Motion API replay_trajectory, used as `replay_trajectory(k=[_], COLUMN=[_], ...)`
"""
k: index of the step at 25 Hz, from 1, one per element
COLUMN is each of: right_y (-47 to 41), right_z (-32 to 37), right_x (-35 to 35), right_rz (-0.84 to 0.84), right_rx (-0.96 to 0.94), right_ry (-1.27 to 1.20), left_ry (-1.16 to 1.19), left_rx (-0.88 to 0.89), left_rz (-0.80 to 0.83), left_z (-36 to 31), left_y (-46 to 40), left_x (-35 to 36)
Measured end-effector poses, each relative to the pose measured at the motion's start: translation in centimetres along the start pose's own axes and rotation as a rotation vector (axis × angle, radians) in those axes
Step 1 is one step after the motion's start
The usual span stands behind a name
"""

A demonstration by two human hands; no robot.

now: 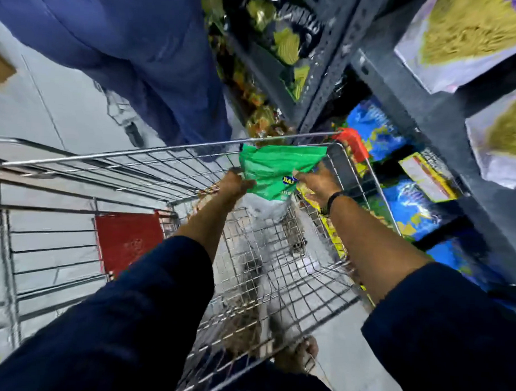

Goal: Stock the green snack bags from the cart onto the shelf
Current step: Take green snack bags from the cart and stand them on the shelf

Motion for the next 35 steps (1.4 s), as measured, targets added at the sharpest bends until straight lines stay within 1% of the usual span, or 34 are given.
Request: replay_trajectory(k=[2,3,5,8,10,11,12,14,17,18,19,21,22,24,27,29,30,31,33,34,35], right_y=[-0.9,-0.9,-1.3,-1.3,-0.6,0.9,3.2,7.1,13.4,18.3,20.7,23.2,24.4,26.9,30.5,32.2,32.7,33.4,35.3,35.9,36.6], right_z=[-0.7,-0.7,-0.8,-1.6,-3.0,-3.5,-4.0,-3.6,-2.9,-4.4,-4.9,-4.3,-3.9,-5.0,-7.9,-11.0,-11.9,-13.2,-16.1,-16.5,-17.9], right_x=[0.1,0.2,0.1,-0.4,-1.5,-2.4,-3.7,-4.9,-8.8,-13.8,-16.0,-17.7,-17.6,-20.1,-25.2,-29.0,-29.5,-31.0,-34.8,-35.5,-38.0], right_rz=[-0.017,-0.005,0.006,-0.051,-0.081,-0.070,-0.059,-0.017,-0.030,-0.066,-0.083,-0.088,-0.066,-0.113,-0.232,-0.362,-0.390,-0.477,-0.670,-0.680,-0.765], right_rx=[0.045,0.050,0.045,0.012,-0.023,-0.041,-0.063,-0.139,-0.319,-0.398,-0.481,-0.556,-0.592,-0.631,-0.645,-0.626,-0.620,-0.627,-0.640,-0.645,-0.635], right_ry=[-0.019,-0.036,-0.056,-0.023,0.031,0.039,0.018,-0.039,-0.155,-0.207,-0.228,-0.282,-0.309,-0.315,-0.310,-0.355,-0.351,-0.362,-0.390,-0.389,-0.412], left_ry=[0.013,0.052,0.031,-0.206,-0.178,-0.153,-0.145,-0.080,-0.010,0.023,0.050,0.077,0.100,0.178,0.194,0.121,0.097,0.079,0.026,0.012,-0.001], left_rx=[-0.012,-0.003,0.044,0.110,0.165,0.192,0.258,0.341,0.536,0.653,0.711,0.783,0.779,0.837,0.917,0.960,0.971,0.974,0.999,1.000,1.010], left_rz=[0.028,0.006,-0.084,-0.181,-0.240,-0.254,-0.265,-0.272,-0.327,-0.345,-0.370,-0.365,-0.348,-0.262,-0.101,0.004,0.022,0.082,0.238,0.286,0.388], left_z=[0.3,0.3,0.3,-0.5,-0.2,0.1,0.2,0.3,-2.7,-3.8,-4.6,-7.1,-7.9,-9.7,-11.8,-12.5,-12.1,-12.3,-12.8,-12.8,-13.2], left_y=[-0.6,-0.8,-1.1,0.0,1.3,2.5,4.3,7.1,13.6,19.4,22.3,25.3,26.2,29.7,33.8,35.9,36.4,36.9,38.9,39.2,40.2], left_x=[0.7,1.1,1.9,3.2,3.6,3.8,4.5,4.2,5.0,8.3,9.5,10.3,10.1,12.3,17.3,21.7,22.6,24.5,29.1,29.9,32.6])
Point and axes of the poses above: each hand's wrist, its own y-axis away from the middle knuckle, its own x-axis out of the palm, z = x × y, the point moved 1 cm from there along -y, towards the middle knuckle, and after that the axes turned 7 degrees about x, right-handed, at the moved point
